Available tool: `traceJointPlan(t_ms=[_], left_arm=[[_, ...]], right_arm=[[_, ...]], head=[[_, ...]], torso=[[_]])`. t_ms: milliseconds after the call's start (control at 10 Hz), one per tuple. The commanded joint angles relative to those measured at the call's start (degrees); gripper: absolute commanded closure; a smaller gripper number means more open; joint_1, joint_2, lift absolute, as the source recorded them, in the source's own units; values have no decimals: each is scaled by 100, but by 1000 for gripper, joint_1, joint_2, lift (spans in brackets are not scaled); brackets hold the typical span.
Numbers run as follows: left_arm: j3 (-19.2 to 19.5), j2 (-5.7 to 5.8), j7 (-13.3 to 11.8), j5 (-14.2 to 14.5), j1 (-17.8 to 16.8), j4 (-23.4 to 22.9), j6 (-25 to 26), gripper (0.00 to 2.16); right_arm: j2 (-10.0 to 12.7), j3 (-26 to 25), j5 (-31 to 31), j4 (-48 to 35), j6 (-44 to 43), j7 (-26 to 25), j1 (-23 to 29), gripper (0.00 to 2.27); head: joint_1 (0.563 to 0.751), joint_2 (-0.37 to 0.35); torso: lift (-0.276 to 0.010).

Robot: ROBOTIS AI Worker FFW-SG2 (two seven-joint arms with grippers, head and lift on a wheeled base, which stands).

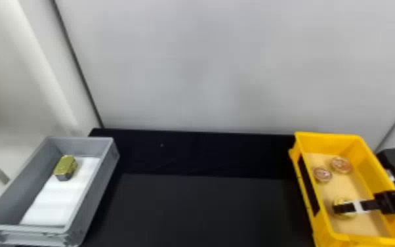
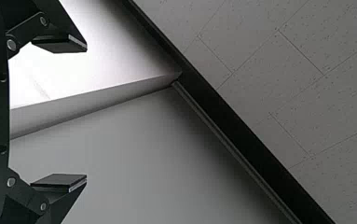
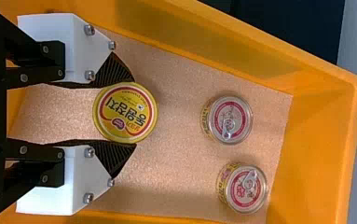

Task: Pick up the round yellow can and place it in the yellow rectangular box

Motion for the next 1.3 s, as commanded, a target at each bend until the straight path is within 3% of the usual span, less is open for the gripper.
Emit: traceJointPlan(t_ms=[0,100,300,600,800,1000,1200], left_arm=[[-2,6,0,-5,-3,12,-24,269],[7,-3,0,4,6,12,-24,269],[7,-3,0,-5,-3,3,-24,269],[7,-3,0,4,6,3,-6,269],[7,6,-8,4,41,-6,38,269],[24,-12,-8,4,76,-32,91,269],[16,-47,-8,-5,112,-32,126,269]], right_arm=[[-8,90,-113,92,-34,-55,-86,753],[1,108,-113,83,1,-64,-104,656],[1,170,-130,39,89,-38,-104,30],[-34,293,-122,-330,326,164,-86,16],[-52,372,90,-2185,828,270,186,13],[-17,460,960,-4716,1830,288,230,58],[-8,627,1593,-6781,2085,112,81,136]], head=[[663,54],[663,54],[663,54],[663,54],[663,54],[663,54],[663,54]], torso=[[-10],[-10],[-10],[-10],[-10],[-10],[-10]])
